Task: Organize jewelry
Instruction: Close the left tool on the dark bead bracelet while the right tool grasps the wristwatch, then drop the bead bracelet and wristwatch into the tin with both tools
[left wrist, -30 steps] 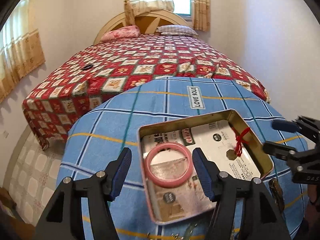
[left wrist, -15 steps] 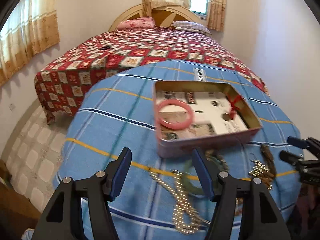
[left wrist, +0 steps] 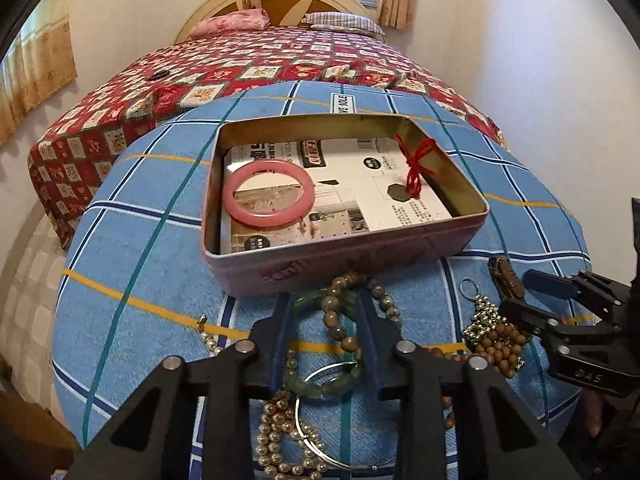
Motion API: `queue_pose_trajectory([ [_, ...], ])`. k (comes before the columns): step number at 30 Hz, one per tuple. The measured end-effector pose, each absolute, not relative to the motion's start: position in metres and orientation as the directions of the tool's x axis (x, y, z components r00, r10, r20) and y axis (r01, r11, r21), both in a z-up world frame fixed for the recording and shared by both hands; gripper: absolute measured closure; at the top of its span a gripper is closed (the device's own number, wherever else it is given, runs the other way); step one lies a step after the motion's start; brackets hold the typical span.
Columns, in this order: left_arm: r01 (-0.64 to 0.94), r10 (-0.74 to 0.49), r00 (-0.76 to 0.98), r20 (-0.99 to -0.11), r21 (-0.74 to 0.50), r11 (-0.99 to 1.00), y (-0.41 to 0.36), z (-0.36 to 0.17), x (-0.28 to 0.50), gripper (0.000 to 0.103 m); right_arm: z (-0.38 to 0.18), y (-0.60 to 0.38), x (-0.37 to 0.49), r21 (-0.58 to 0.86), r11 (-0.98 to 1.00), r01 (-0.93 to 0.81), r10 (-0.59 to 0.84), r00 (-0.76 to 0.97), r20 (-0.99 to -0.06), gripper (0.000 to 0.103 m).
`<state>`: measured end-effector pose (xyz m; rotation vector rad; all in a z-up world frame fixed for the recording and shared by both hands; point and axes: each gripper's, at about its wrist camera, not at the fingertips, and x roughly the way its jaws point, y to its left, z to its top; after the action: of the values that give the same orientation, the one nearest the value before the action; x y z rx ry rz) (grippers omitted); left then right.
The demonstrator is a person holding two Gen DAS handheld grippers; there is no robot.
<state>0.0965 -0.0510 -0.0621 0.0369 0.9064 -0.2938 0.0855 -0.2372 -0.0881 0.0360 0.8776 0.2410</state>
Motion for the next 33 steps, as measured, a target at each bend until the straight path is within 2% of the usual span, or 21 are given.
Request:
queue_pose_trajectory([
  [1,0.277,-0.247,0.573,-0.782,-0.098,0.956,-0.053,-0.063,0.096,0.087,-0.089,-0.237,0.087,0.127,0.973,-0.193,0.221,0.614,-0.758,0.047],
  [2,0.284,-0.252,0.569,-0.783,-0.101,0.953,-0.054,-0.063,0.096,0.091,-0.089,-0.237,0.088,0.128,0.973,-0.194,0.222,0.617,-0.755,0.048],
  [3,0.292,-0.257,0.566,-0.783,-0.101,0.951,-0.055,-0.063,0.095,0.093,-0.090,-0.237,0.088,0.128,0.972,-0.197,0.225,0.617,-0.754,0.054],
  [4,0.304,-0.265,0.566,-0.781,-0.101,0.947,-0.057,-0.063,0.093,0.094,-0.090,-0.235,0.089,0.115,0.972,-0.203,0.218,0.617,-0.756,0.067],
  [6,0.316,-0.275,0.578,-0.768,-0.100,0.943,-0.057,-0.059,0.089,0.095,-0.088,-0.234,0.088,0.124,0.967,-0.222,0.237,0.609,-0.757,0.081],
  [17,0.329,-0.308,0.645,-0.699,-0.109,0.938,-0.048,-0.021,0.080,0.095,-0.064,-0.231,0.075,0.091,0.963,-0.254,0.243,0.663,-0.708,0.083],
  [33,0.285,-0.249,0.726,-0.641,-0.048,0.957,-0.027,0.012,0.117,0.095,-0.004,-0.219,0.102,0.056,0.945,-0.322,0.287,0.735,-0.614,0.083],
])
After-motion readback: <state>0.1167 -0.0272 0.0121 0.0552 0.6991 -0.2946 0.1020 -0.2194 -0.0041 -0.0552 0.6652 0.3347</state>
